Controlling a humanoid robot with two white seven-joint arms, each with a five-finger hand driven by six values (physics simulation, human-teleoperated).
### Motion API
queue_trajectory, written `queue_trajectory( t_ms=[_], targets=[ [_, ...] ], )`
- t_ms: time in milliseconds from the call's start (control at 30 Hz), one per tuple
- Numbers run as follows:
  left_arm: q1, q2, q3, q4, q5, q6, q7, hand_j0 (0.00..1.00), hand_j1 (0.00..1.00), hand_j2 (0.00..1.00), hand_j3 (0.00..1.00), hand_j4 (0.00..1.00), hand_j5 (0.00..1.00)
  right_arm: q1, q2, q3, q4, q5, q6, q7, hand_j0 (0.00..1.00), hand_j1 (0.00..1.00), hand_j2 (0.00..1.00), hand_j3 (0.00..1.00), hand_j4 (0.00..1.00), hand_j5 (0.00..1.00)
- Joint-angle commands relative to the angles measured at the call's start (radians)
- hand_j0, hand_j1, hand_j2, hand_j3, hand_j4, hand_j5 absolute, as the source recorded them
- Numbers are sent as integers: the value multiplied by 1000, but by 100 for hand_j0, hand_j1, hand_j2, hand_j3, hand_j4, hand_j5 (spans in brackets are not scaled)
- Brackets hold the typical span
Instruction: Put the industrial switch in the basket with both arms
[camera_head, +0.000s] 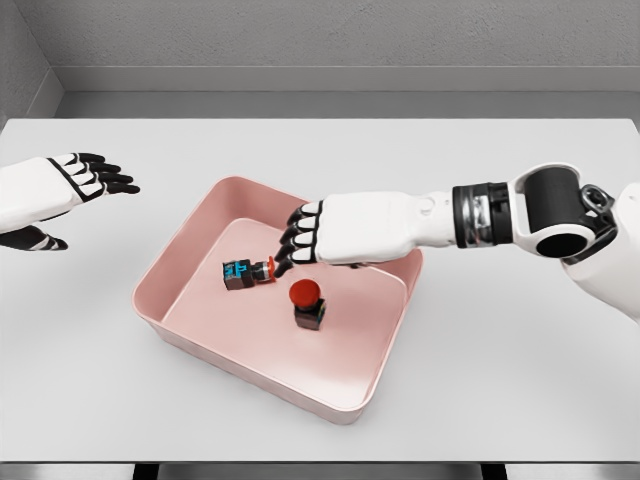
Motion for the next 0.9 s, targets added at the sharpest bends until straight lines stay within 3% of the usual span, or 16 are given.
queue_trajectory(
  t_ms=[0, 100, 200, 367, 567, 733, 867],
  targets=[
    [0, 2, 0, 0, 6, 2, 0, 100, 100, 100, 100, 100, 100, -2, 2, -1, 0, -5, 3, 0, 100, 100, 100, 100, 100, 100],
    [0, 2, 0, 0, 6, 2, 0, 100, 100, 100, 100, 100, 100, -11, 1, -39, 0, -20, 3, 0, 100, 100, 100, 100, 100, 100],
    [0, 2, 0, 0, 6, 2, 0, 100, 100, 100, 100, 100, 100, -8, -19, -144, 3, -62, 3, 0, 100, 100, 100, 100, 100, 100],
    [0, 2, -1, -1, 6, 2, 0, 100, 100, 100, 100, 100, 100, 18, -128, -262, 11, -134, 3, 0, 100, 100, 100, 100, 100, 100],
    [0, 0, -1, -3, 6, 2, 0, 100, 100, 100, 100, 100, 100, 281, -257, -513, 11, -137, 3, 0, 100, 100, 100, 100, 100, 100],
    [0, 0, -1, -3, 6, 2, 0, 100, 100, 100, 100, 100, 100, 523, -288, -710, 8, -137, 3, 0, 100, 100, 100, 100, 100, 100],
    [0, 0, -1, -3, 6, 2, 0, 100, 100, 100, 100, 100, 100, 546, -291, -713, 6, -137, 3, 0, 100, 100, 100, 100, 100, 100]
  ],
)
